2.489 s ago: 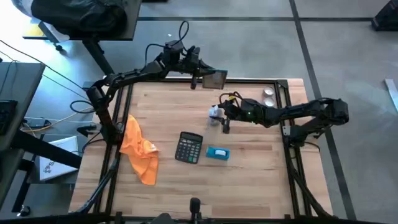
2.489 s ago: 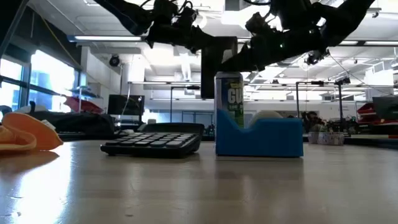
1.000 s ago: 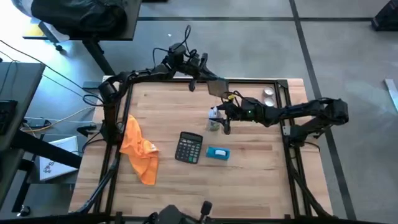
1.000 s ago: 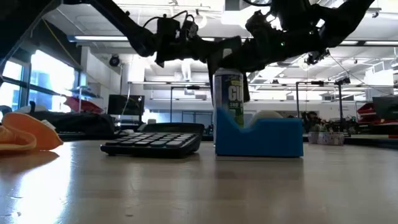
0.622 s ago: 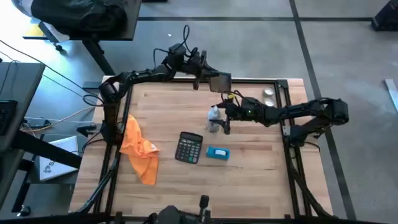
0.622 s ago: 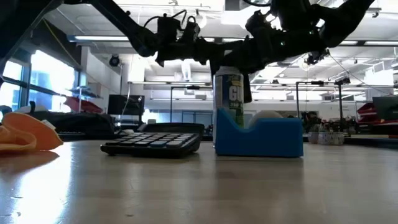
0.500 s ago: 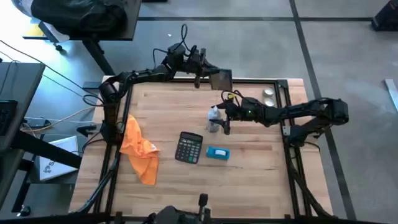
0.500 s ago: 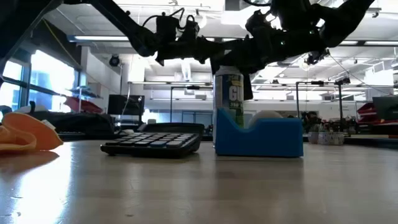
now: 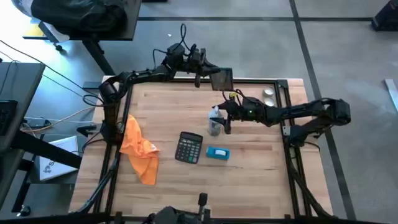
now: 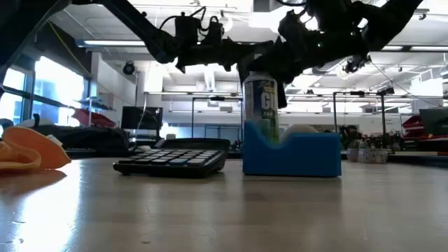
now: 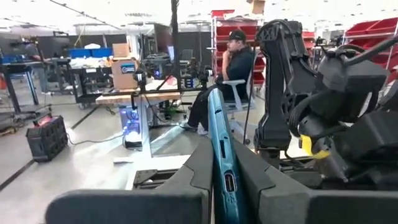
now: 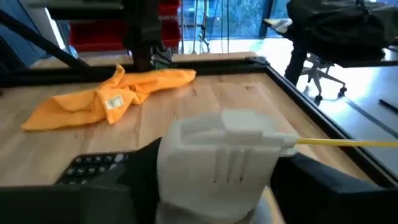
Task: Apply microfiber cloth
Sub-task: Spray the front of the cellphone with spray bottle
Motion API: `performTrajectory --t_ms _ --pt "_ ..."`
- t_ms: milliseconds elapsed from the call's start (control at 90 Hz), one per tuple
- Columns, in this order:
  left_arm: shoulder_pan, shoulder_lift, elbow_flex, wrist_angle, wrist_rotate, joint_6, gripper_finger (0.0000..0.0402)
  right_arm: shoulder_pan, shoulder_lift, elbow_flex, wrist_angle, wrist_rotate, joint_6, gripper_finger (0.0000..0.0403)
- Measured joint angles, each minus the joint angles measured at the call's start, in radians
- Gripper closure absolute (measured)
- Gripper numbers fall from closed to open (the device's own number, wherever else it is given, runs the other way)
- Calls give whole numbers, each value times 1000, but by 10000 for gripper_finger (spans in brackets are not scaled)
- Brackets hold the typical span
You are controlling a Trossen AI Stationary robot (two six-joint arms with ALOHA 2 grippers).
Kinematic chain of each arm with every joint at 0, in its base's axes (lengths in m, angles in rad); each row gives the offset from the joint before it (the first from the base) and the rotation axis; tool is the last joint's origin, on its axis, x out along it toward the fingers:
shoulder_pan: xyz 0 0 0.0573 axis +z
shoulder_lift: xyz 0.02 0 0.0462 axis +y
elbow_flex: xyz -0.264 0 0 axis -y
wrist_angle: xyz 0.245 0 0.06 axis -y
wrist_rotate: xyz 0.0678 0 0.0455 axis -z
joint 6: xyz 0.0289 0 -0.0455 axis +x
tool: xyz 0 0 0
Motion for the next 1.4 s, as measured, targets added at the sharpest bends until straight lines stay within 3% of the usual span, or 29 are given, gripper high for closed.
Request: performTrajectory --t_ms 111,244,433,656,944,1122,1200,1300,1400 --pt "0 0 0 0 4 0 392 1 7 0 5 0 -11 80" --pt "0 -1 0 -3 9 0 392 0 21 0 18 -25 -31 84" --pt "0 -2 0 -10 11 0 392 0 27 0 29 -56 -40 129" --pt "0 -2 0 -11 15 0 392 0 27 0 18 -78 -25 220" --pt "0 -2 0 -34 15 0 392 -1 27 1 6 -68 -16 217" --pt "0 -2 0 -35 51 -7 392 -1 29 0 -22 -63 20 109" --pt "-1 -2 0 -35 51 -8 392 -1 28 0 -30 -63 21 85" --pt "-2 -2 0 -35 53 -8 392 -1 29 0 -40 -63 25 88" --pt "-2 -2 0 -35 52 -7 392 -1 29 0 -32 -63 28 121"
